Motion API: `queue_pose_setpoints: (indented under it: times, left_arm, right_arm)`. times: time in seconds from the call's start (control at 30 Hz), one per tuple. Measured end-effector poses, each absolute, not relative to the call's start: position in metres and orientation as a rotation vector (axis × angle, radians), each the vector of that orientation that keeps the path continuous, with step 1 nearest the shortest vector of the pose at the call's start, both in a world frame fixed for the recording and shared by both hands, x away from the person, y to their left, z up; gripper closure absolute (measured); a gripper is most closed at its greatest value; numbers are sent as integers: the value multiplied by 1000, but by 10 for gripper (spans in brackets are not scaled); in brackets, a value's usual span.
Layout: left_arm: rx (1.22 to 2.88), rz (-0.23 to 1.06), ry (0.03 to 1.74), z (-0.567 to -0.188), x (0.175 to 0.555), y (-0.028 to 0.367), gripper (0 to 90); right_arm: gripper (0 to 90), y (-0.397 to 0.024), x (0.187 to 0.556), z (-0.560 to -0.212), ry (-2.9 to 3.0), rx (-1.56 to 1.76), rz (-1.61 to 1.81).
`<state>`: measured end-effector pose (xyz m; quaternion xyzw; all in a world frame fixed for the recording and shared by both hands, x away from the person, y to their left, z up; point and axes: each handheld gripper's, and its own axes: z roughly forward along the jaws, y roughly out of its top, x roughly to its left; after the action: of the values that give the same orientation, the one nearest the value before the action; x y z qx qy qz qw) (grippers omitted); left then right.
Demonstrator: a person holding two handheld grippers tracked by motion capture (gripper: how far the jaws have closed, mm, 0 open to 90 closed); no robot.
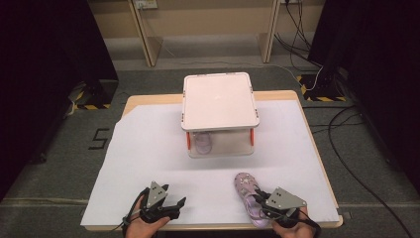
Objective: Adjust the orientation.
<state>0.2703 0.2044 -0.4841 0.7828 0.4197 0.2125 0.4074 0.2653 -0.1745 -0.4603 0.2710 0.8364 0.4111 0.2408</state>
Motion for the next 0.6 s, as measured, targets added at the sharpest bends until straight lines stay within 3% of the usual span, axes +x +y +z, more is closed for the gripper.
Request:
queue_pose_setpoints:
  times: [0.6]
  left_arm:
    - [1969,540,1072,-485,267,209,238]
  right_arm:
    - [829,-148,282,-462,2288,681,1121]
